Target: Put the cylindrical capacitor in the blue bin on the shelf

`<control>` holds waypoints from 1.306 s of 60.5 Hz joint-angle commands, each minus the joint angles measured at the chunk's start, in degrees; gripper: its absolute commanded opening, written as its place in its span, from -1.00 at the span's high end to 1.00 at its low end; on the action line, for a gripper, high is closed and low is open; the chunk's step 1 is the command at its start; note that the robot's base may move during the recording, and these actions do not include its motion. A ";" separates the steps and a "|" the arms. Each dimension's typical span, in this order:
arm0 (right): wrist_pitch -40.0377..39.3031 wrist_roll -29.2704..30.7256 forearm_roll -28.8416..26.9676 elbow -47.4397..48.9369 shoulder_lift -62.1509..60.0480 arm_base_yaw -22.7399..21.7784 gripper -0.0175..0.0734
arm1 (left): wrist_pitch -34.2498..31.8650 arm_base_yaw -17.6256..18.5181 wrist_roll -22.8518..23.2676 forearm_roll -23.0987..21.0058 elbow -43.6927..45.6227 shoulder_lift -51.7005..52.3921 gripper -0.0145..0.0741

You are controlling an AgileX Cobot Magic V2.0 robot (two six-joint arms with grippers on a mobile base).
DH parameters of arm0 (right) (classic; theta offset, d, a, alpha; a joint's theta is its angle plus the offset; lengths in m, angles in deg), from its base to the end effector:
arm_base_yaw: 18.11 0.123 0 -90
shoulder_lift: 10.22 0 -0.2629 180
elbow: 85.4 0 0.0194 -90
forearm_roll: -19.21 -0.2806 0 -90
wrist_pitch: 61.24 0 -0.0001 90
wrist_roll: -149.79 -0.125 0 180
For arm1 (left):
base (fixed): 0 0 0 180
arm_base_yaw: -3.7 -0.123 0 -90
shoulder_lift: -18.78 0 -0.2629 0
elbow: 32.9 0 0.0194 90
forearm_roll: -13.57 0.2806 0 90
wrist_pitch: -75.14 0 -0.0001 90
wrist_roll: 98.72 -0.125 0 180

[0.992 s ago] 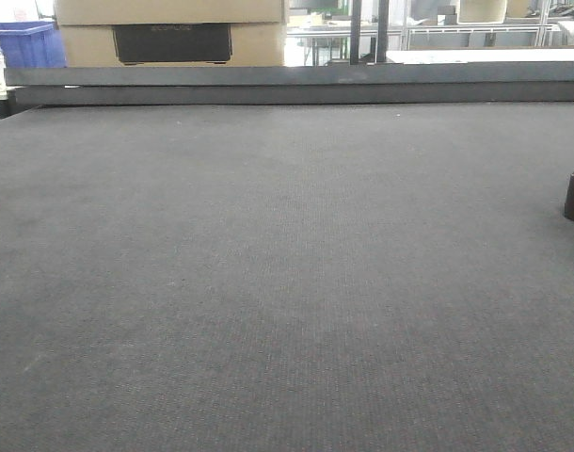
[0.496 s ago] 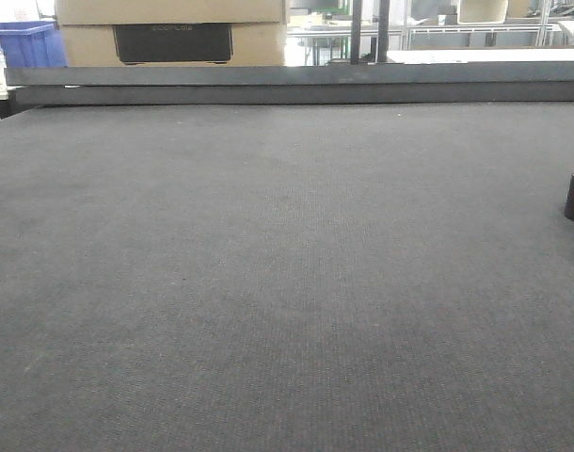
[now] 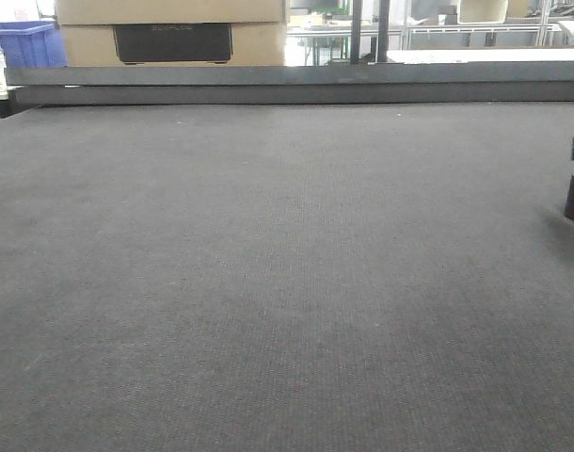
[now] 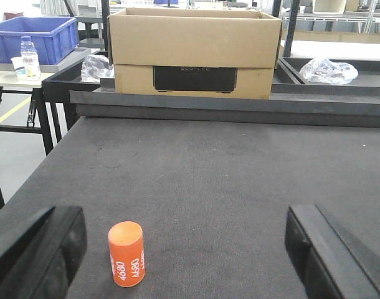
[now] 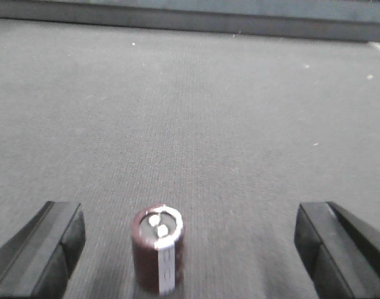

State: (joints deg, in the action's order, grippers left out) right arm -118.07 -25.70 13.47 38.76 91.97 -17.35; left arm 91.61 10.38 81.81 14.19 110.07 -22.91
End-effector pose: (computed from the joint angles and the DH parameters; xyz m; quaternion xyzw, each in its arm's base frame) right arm 0.3007 -0.0065 0.1024 0.0122 0.7731 -0.0357 0.6331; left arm 0.1982 -0.0228 0.3604 0.0424 0.7372 -0.0378 0.6733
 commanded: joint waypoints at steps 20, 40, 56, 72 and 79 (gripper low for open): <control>-2.30 -0.56 0.83 7.88 12.06 0.02 -0.64 | -1.22 0.32 0.16 -0.27 0.44 -0.03 -0.57; -2.48 -0.56 0.83 10.30 16.51 0.02 -0.17 | -1.22 0.32 0.16 -0.27 0.44 -0.03 -0.57; -2.80 -0.56 0.83 10.30 15.55 0.02 0.99 | -0.17 0.32 0.16 -0.63 0.44 -0.03 -0.57; 4.24 -0.56 1.75 10.30 1.93 0.02 0.97 | -1.37 0.32 0.16 4.14 0.33 -3.94 -0.57; 11.40 -0.56 3.26 10.53 -7.45 0.02 0.97 | -3.60 0.32 0.16 4.92 -0.16 -9.22 -0.57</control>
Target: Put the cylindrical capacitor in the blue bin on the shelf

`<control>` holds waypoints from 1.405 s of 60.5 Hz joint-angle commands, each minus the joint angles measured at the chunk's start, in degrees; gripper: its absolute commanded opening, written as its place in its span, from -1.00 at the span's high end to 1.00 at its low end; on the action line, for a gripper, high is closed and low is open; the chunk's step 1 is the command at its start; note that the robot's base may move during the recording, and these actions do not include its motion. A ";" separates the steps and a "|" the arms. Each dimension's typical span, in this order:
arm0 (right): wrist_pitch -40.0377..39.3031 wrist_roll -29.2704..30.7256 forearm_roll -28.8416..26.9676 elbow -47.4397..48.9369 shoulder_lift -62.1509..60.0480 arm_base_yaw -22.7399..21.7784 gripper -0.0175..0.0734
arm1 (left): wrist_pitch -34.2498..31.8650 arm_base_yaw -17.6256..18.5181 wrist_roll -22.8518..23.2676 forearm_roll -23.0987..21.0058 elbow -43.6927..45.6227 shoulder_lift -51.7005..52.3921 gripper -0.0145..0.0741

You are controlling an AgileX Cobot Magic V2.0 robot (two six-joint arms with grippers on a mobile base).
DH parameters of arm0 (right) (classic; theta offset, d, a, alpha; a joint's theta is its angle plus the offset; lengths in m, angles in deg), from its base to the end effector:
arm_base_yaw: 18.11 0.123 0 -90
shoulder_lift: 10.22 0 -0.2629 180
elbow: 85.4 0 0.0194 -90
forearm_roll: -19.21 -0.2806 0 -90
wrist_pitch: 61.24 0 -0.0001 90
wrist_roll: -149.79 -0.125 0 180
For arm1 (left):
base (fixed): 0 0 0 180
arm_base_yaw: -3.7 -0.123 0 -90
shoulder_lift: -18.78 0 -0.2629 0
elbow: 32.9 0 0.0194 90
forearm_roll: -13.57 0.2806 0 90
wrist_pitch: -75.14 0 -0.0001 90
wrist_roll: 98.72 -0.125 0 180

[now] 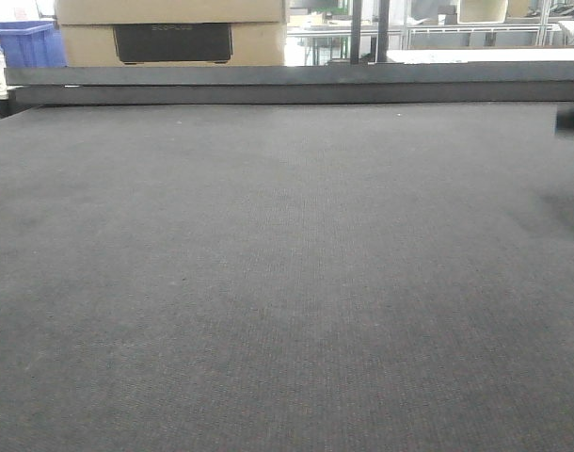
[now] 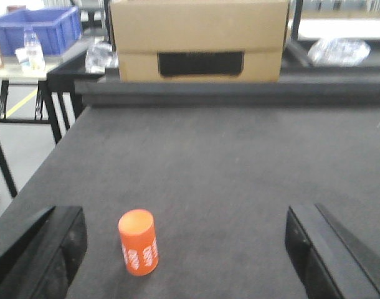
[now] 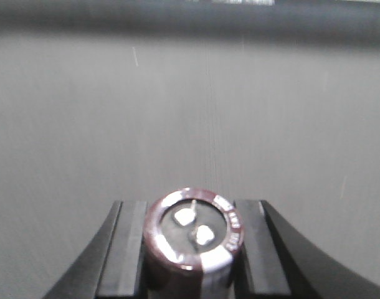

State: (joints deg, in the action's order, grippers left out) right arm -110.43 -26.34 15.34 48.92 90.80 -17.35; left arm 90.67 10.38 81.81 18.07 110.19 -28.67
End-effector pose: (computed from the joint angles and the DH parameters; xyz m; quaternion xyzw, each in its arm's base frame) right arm 0.3443 -0.0018 0.1406 0.0031 0.7522 -0.0225 0.6585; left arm 0.2215 -0.0233 0.3421 0.0632 0.7625 -0.0081 0.6438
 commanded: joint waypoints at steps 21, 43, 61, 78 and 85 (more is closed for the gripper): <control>23.13 0.09 1.40 0.48 -33.38 0.02 0.97 | -27.41 -4.79 0.16 -10.10 -5.61 -26.14 -0.57; 26.17 0.09 1.40 0.48 -39.44 0.02 0.97 | -44.80 -4.79 0.16 -9.35 -5.88 -47.20 -0.57; 26.95 0.09 1.40 0.48 -39.44 0.02 0.97 | -61.44 -4.79 0.16 -9.56 -5.65 -60.60 -0.57; 26.95 0.09 1.40 0.48 -39.44 0.02 0.97 | -64.17 -4.79 0.16 -10.37 1.38 -68.81 -0.57; 27.06 0.09 1.40 0.48 -39.44 0.02 0.97 | -62.24 -5.06 0.16 -14.11 4.75 -70.44 -0.57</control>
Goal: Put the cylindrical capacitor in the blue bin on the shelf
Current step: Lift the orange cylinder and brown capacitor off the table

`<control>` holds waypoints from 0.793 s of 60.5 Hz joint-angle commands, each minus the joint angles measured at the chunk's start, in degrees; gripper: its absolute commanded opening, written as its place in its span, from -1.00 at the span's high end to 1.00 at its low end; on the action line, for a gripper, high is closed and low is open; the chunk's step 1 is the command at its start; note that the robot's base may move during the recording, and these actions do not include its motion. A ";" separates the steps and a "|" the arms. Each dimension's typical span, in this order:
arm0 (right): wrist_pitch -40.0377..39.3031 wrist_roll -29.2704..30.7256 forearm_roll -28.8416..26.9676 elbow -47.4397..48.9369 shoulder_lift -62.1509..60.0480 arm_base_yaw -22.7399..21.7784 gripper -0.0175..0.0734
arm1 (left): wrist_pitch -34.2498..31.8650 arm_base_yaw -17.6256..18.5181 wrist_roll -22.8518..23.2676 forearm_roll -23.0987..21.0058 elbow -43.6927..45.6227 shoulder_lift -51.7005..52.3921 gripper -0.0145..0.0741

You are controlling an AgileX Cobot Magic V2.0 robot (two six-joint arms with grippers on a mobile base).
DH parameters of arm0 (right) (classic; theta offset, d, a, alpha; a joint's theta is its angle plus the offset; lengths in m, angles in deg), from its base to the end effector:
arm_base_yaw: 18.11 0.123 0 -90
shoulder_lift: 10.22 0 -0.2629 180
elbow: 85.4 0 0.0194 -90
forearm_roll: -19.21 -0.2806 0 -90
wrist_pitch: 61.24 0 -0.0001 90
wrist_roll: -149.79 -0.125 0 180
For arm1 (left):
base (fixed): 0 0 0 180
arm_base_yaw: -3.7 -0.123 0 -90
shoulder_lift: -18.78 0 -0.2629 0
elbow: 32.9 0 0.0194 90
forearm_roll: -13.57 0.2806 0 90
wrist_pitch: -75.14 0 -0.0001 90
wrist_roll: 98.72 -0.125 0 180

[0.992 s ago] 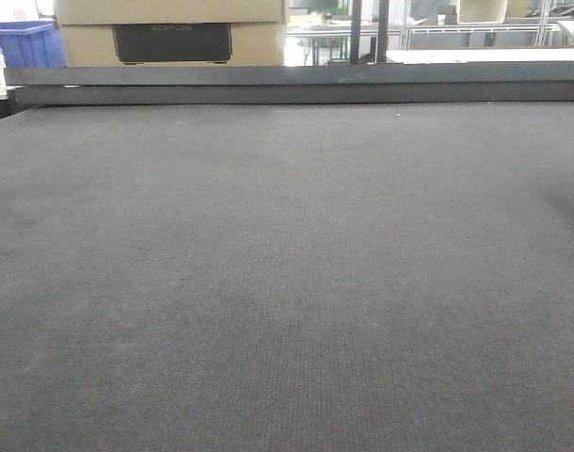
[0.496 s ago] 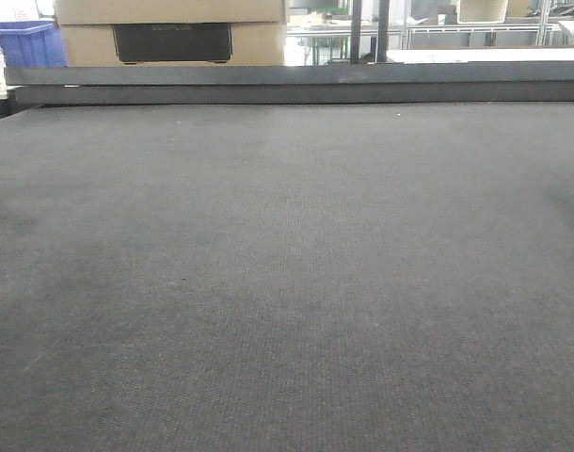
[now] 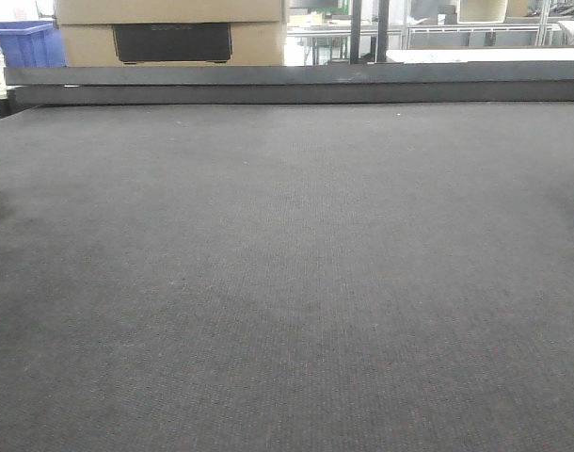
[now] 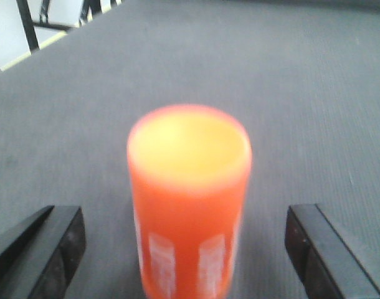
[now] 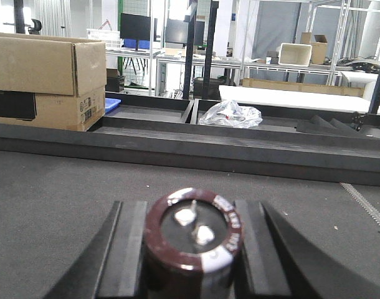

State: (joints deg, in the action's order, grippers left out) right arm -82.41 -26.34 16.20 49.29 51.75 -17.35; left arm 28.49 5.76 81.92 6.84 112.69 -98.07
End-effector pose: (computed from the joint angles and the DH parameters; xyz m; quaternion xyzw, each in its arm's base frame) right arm 0.2749 0.0013 0.2986 -0.0039 0.6829 -0.0084 0.7305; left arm 0.3912 -0.0034 0.0889 -0.0482 0.7906 -0.0052 0.6104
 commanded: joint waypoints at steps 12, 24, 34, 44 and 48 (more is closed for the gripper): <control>0.53 0.09 0.54 0.10 -0.40 0.02 0.97 | 2.90 -1.88 0.04 -3.31 6.26 -4.36 -0.57; 0.65 0.09 0.54 0.10 -0.40 0.02 0.97 | 3.80 -2.11 -1.70 -3.03 8.03 -5.25 -0.54; 0.65 0.09 0.54 0.10 -0.40 0.02 0.97 | 7.03 -2.11 -3.52 -0.17 10.42 -5.53 -0.06; 0.65 0.09 0.54 0.10 -0.40 0.02 0.97 | 10.81 -2.11 -3.52 0.34 11.88 -4.71 0.76; 1.09 0.09 0.54 0.10 -0.40 0.02 0.97 | 13.60 -2.11 -3.52 2.05 11.88 -3.00 0.92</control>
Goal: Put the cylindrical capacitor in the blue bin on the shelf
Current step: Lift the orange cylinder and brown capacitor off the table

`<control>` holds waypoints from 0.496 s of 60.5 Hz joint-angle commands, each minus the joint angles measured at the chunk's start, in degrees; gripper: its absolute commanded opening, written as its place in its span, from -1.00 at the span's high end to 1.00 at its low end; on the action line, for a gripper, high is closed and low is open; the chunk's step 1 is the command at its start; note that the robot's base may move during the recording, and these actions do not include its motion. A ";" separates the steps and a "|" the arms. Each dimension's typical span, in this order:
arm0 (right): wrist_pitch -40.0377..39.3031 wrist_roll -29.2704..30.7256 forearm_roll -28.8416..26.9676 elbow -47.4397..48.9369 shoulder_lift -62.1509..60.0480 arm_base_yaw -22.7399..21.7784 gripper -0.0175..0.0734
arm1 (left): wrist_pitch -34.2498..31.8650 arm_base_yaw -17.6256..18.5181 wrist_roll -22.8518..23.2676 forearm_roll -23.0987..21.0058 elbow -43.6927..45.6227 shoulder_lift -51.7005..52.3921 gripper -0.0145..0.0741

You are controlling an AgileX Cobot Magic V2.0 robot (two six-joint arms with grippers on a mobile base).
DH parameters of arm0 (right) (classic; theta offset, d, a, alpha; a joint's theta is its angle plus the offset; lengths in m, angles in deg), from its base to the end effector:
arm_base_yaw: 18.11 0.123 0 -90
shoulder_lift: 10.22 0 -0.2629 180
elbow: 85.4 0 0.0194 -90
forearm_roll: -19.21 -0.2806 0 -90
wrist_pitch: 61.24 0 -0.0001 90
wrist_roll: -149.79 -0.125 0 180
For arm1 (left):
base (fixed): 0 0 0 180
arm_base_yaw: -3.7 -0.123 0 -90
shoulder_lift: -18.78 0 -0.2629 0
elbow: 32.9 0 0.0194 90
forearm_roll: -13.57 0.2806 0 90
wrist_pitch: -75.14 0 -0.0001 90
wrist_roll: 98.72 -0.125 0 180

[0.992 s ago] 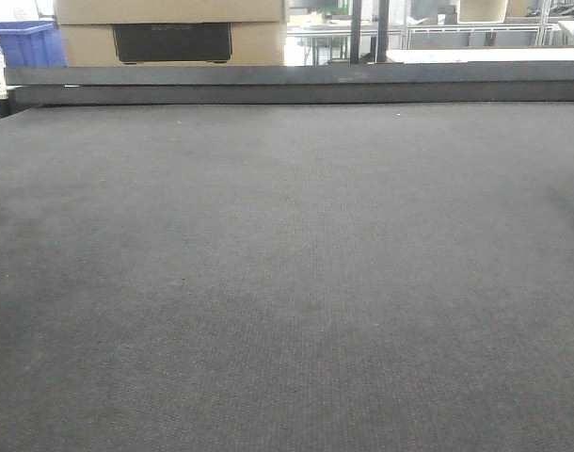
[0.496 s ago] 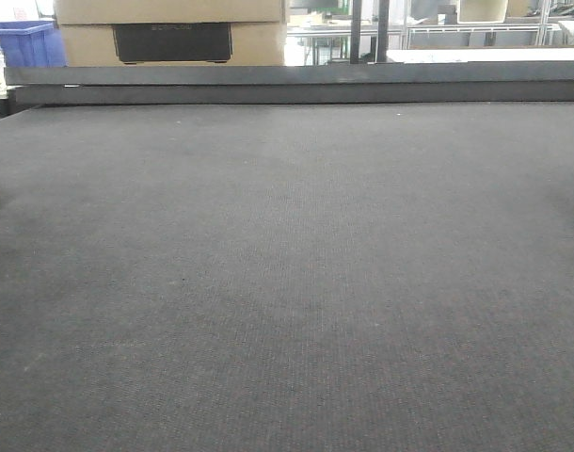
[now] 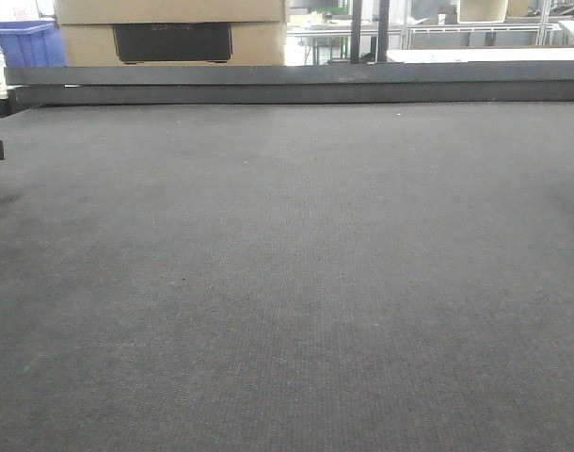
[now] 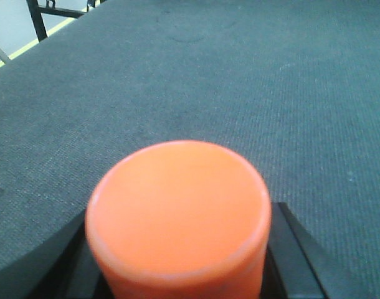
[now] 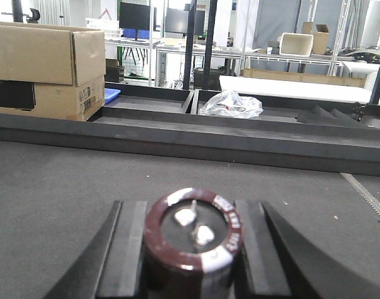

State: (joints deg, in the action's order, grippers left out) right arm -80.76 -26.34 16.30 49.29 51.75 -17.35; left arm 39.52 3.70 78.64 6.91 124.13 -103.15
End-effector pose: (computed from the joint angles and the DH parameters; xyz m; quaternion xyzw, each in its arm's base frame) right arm 0.2750 0.0015 0.2950 -0.0053 0.6933 -0.0082 0.7206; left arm 0.4338 0.0084 0.0861 -0.0393 0.8153 0.0136 0.5776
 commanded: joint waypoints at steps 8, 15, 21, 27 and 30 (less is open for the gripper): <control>6.94 0.09 0.44 2.20 -0.60 0.02 0.97 | 8.97 -0.04 -0.24 3.61 0.44 8.45 0.92; 18.63 0.09 0.44 7.58 -0.60 0.02 0.97 | 16.78 -0.04 -0.24 4.03 0.54 16.62 0.92; 24.96 0.09 0.44 12.28 -0.60 0.02 0.97 | 25.55 -0.04 -0.24 5.81 2.14 24.19 0.92; 30.37 0.09 0.44 16.11 -0.60 0.02 0.97 | 36.82 0.61 -0.24 5.94 4.91 30.98 0.92; 33.16 0.09 0.44 17.59 -0.60 0.02 0.97 | 43.17 1.18 -0.24 5.94 6.67 34.43 0.92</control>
State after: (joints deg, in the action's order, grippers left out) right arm -51.29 -26.34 16.30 64.49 51.62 -17.35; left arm 73.34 3.97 78.36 12.41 128.51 -74.14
